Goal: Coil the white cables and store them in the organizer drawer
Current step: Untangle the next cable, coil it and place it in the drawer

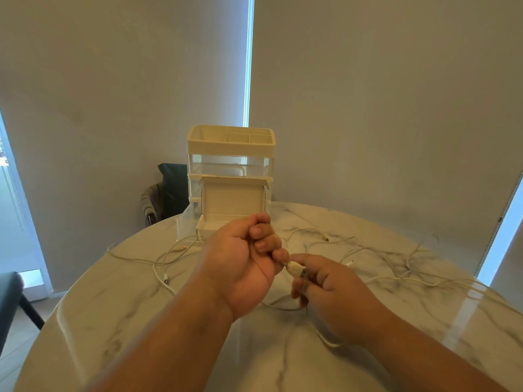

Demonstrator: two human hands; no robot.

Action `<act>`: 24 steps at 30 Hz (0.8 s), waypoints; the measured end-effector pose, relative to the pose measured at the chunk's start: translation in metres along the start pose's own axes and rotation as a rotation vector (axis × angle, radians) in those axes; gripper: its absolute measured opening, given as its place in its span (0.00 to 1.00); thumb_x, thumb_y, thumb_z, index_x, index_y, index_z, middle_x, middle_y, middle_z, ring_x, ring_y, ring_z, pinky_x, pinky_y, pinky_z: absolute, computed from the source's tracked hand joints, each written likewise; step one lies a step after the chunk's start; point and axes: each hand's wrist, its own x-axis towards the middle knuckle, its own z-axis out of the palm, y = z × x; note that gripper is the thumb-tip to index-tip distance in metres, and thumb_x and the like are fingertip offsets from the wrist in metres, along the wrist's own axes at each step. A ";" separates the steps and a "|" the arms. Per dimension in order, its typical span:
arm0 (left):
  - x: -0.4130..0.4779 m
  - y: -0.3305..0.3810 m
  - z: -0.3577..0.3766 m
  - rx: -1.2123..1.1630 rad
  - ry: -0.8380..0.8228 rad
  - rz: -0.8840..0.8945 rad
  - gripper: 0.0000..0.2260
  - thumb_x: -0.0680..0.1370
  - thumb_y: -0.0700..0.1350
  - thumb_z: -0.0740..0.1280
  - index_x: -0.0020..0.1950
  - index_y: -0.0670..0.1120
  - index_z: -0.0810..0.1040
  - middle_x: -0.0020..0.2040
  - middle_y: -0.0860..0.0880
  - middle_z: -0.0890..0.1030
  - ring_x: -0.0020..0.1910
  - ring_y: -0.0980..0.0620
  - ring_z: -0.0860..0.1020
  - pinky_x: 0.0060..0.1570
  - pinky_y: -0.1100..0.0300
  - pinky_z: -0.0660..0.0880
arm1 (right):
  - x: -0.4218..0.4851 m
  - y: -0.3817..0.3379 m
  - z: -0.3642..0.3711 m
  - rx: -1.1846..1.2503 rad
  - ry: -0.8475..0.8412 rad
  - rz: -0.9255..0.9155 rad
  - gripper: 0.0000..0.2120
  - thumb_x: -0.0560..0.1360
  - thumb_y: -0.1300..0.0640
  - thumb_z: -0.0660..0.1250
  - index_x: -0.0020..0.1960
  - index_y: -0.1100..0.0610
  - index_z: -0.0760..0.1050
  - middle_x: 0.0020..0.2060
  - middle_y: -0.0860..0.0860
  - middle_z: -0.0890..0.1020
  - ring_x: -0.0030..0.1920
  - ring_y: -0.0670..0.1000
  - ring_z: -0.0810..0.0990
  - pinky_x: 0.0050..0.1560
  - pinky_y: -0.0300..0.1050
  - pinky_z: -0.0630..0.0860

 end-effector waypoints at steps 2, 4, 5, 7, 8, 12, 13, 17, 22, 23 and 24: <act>0.001 -0.002 -0.002 0.041 0.022 0.020 0.10 0.82 0.41 0.56 0.47 0.43 0.76 0.31 0.53 0.70 0.27 0.57 0.66 0.35 0.61 0.66 | -0.002 -0.006 0.000 -0.129 -0.061 0.010 0.13 0.79 0.59 0.65 0.48 0.42 0.82 0.37 0.46 0.84 0.38 0.41 0.81 0.45 0.36 0.77; 0.002 -0.004 -0.003 0.064 0.052 0.028 0.10 0.83 0.43 0.58 0.54 0.42 0.78 0.34 0.51 0.77 0.29 0.58 0.72 0.36 0.62 0.71 | -0.005 -0.011 -0.001 -0.250 -0.124 0.011 0.12 0.80 0.54 0.65 0.49 0.36 0.80 0.38 0.39 0.83 0.41 0.35 0.80 0.45 0.28 0.73; 0.003 -0.005 -0.004 0.068 0.068 0.033 0.10 0.83 0.44 0.59 0.56 0.42 0.78 0.36 0.51 0.80 0.30 0.58 0.74 0.36 0.62 0.73 | -0.006 -0.012 -0.003 -0.295 -0.144 0.008 0.11 0.80 0.52 0.65 0.52 0.35 0.80 0.39 0.34 0.82 0.43 0.33 0.79 0.46 0.27 0.73; 0.005 -0.001 -0.006 0.063 0.102 0.073 0.10 0.83 0.43 0.59 0.57 0.43 0.79 0.39 0.50 0.83 0.31 0.59 0.76 0.39 0.61 0.74 | -0.009 -0.018 -0.004 -0.393 -0.198 0.001 0.12 0.80 0.49 0.63 0.59 0.34 0.78 0.48 0.30 0.82 0.50 0.32 0.78 0.54 0.31 0.74; 0.006 0.003 -0.007 0.054 0.120 0.100 0.09 0.83 0.43 0.59 0.56 0.43 0.78 0.40 0.49 0.84 0.31 0.59 0.77 0.40 0.61 0.74 | -0.009 -0.021 -0.004 -0.448 -0.235 -0.008 0.13 0.80 0.47 0.63 0.62 0.35 0.77 0.54 0.33 0.82 0.54 0.35 0.78 0.59 0.35 0.74; 0.008 0.011 -0.009 0.048 0.165 0.145 0.09 0.83 0.42 0.59 0.55 0.42 0.78 0.41 0.48 0.85 0.32 0.58 0.80 0.42 0.60 0.77 | -0.007 -0.029 -0.006 -0.522 -0.317 -0.026 0.14 0.81 0.49 0.62 0.64 0.40 0.77 0.58 0.40 0.82 0.56 0.40 0.79 0.58 0.34 0.72; 0.007 0.010 -0.008 0.065 0.159 0.144 0.09 0.83 0.42 0.59 0.54 0.42 0.78 0.41 0.47 0.85 0.33 0.57 0.81 0.42 0.60 0.78 | -0.007 -0.028 -0.006 -0.546 -0.327 -0.052 0.14 0.81 0.50 0.62 0.64 0.40 0.78 0.57 0.40 0.82 0.55 0.40 0.78 0.57 0.35 0.72; 0.007 0.000 -0.008 0.134 0.155 0.114 0.09 0.83 0.40 0.58 0.56 0.42 0.78 0.43 0.46 0.85 0.39 0.53 0.84 0.44 0.57 0.79 | -0.009 -0.029 -0.002 -0.630 -0.398 -0.131 0.13 0.82 0.48 0.60 0.64 0.43 0.77 0.56 0.45 0.82 0.56 0.45 0.78 0.50 0.37 0.68; 0.007 -0.001 -0.006 0.134 0.153 0.084 0.10 0.83 0.38 0.58 0.56 0.42 0.78 0.41 0.47 0.84 0.35 0.55 0.80 0.44 0.59 0.76 | -0.014 -0.029 -0.001 -0.634 -0.418 -0.148 0.12 0.81 0.44 0.59 0.61 0.35 0.75 0.52 0.43 0.80 0.50 0.42 0.76 0.50 0.39 0.70; 0.007 -0.002 -0.006 0.139 0.149 0.086 0.10 0.83 0.39 0.58 0.56 0.42 0.78 0.40 0.48 0.84 0.32 0.57 0.77 0.41 0.61 0.73 | -0.015 -0.031 -0.001 -0.604 -0.415 -0.148 0.08 0.80 0.42 0.60 0.53 0.31 0.77 0.45 0.41 0.79 0.42 0.38 0.73 0.46 0.39 0.69; 0.008 -0.003 -0.006 0.148 0.146 0.094 0.10 0.83 0.39 0.57 0.56 0.43 0.78 0.38 0.49 0.82 0.31 0.58 0.74 0.39 0.62 0.70 | -0.017 -0.035 -0.001 -0.580 -0.407 -0.162 0.11 0.80 0.42 0.60 0.41 0.31 0.75 0.37 0.41 0.76 0.37 0.38 0.72 0.43 0.40 0.70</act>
